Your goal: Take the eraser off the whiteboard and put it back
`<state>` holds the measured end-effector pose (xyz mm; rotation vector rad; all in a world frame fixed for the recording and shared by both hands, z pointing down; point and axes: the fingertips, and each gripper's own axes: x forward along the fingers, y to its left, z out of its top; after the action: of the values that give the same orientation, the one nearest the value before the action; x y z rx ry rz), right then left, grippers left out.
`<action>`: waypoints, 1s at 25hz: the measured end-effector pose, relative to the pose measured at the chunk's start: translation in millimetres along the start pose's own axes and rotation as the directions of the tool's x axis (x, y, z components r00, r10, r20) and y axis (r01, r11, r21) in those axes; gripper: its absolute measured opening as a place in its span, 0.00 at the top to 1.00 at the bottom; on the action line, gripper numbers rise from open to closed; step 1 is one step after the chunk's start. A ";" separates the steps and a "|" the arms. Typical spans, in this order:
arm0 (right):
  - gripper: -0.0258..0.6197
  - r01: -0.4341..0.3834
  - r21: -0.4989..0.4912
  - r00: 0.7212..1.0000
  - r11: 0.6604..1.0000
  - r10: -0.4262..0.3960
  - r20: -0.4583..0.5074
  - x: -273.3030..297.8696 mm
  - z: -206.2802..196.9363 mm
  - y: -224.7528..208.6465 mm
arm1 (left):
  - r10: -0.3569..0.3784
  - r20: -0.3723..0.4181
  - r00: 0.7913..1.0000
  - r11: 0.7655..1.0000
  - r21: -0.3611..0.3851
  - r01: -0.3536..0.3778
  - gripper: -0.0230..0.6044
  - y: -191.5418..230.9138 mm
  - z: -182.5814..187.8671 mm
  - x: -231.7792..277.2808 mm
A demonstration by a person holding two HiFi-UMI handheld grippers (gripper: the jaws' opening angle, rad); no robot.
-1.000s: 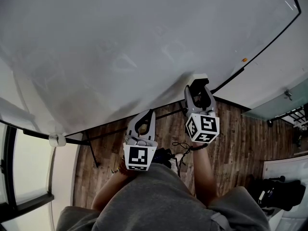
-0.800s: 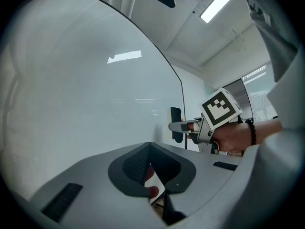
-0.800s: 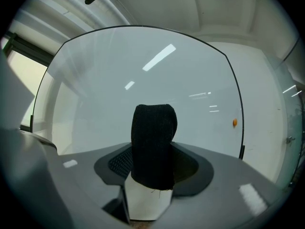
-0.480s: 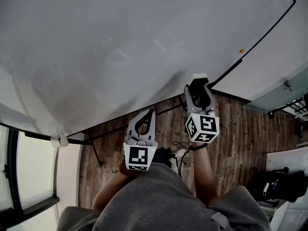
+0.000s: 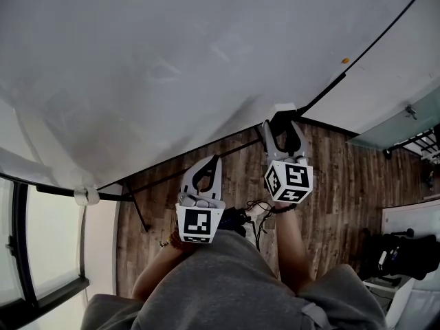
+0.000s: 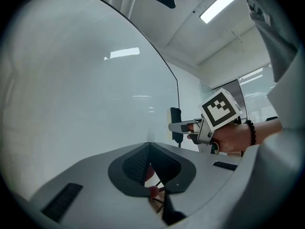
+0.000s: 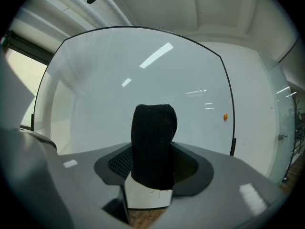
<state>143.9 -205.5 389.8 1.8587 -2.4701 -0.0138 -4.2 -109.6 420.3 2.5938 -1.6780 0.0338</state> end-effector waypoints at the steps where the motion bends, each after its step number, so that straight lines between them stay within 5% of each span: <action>1: 0.59 0.001 0.000 1.000 1.000 -0.001 0.000 -1.6 -0.4 0.9 | -0.002 -0.002 1.000 1.000 0.000 0.002 0.95 -0.4 -0.5 -1.8; 25: 0.59 0.018 -0.012 1.000 1.000 -0.018 -0.020 -27.7 -6.4 28.2 | -0.031 0.000 1.000 0.999 -0.010 0.031 0.95 1.5 -2.9 -32.6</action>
<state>124.8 -170.9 396.2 1.8665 -2.4350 -0.0095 -18.9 -80.4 421.7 2.6116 -1.6338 0.0238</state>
